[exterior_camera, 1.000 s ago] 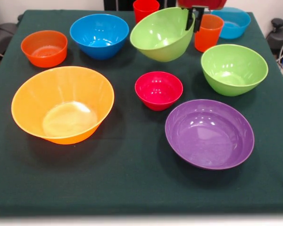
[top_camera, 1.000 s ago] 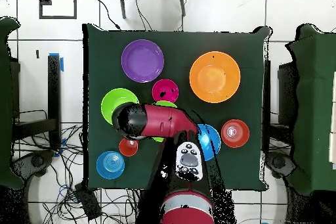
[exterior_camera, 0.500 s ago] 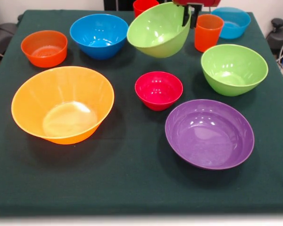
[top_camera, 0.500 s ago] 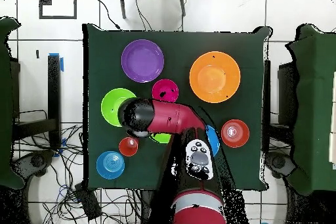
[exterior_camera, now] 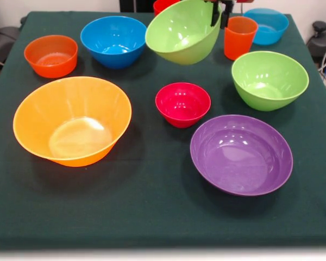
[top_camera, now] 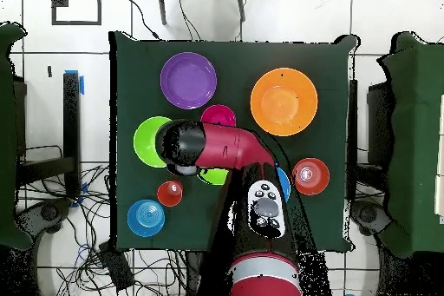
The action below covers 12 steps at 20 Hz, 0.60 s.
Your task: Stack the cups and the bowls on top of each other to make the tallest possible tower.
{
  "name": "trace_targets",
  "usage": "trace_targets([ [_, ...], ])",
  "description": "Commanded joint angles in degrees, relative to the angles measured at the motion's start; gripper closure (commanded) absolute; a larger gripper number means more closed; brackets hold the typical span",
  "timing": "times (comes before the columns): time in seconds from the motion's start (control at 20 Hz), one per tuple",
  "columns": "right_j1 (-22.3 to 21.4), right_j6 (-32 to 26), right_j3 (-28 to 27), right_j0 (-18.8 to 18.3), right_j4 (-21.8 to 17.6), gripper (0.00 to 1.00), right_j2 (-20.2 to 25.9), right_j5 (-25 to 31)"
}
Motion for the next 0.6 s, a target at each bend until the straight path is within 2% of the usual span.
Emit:
trace_targets([
  [0.05, 1.5, -0.2, -4.7, -1.6, -0.8, 1.0, 6.2, 3.6],
  [0.6, 2.1, -2.6, -5.9, -4.1, -2.2, 1.0, 7.5, 4.9],
])
